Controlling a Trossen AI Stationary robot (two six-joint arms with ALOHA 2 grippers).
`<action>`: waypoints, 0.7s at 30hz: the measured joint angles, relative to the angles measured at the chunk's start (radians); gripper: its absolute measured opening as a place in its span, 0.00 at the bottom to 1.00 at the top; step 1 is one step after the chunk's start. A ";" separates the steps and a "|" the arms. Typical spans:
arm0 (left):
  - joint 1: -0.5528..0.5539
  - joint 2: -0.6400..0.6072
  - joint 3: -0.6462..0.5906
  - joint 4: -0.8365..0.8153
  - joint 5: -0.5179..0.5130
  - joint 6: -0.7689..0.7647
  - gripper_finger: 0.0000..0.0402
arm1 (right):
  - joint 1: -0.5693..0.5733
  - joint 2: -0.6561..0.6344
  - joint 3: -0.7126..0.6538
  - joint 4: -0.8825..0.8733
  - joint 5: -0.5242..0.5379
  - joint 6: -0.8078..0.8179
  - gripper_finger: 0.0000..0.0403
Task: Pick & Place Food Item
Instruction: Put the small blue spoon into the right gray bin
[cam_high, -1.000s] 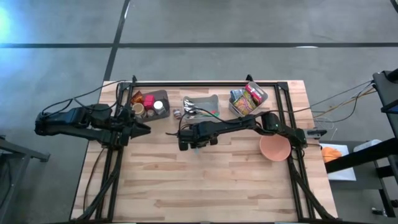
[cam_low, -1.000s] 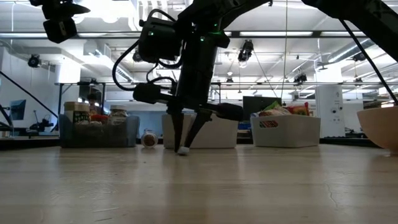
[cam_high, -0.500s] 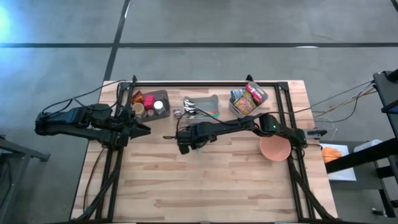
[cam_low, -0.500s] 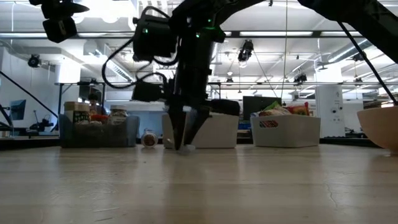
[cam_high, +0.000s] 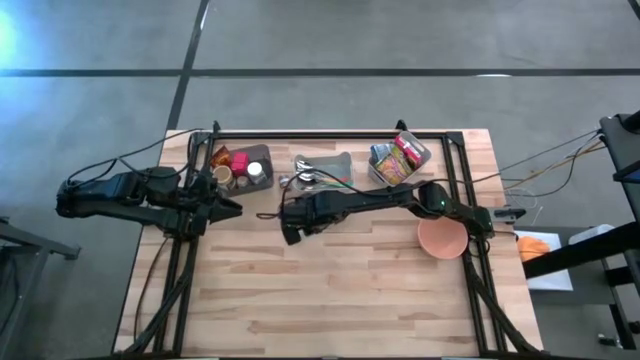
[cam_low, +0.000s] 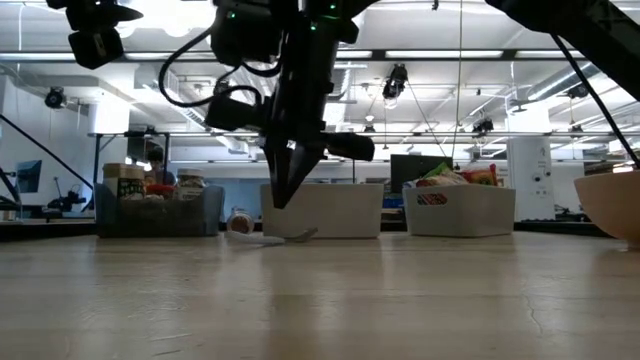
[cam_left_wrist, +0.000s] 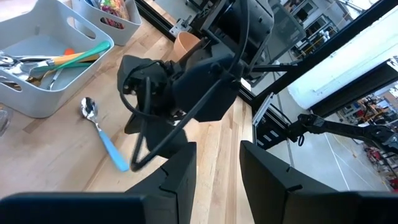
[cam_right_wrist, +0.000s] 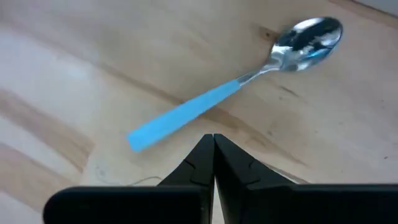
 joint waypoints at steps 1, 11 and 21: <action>0.000 0.000 0.000 0.000 0.000 0.000 0.31 | 0.000 0.000 -0.001 0.003 0.004 0.034 0.01; 0.000 0.000 0.000 0.000 0.000 0.003 0.31 | -0.005 0.000 -0.004 0.070 0.006 -0.001 0.03; -0.001 0.000 0.000 -0.004 0.000 0.002 0.31 | -0.024 0.011 -0.004 0.243 -0.045 -0.329 0.44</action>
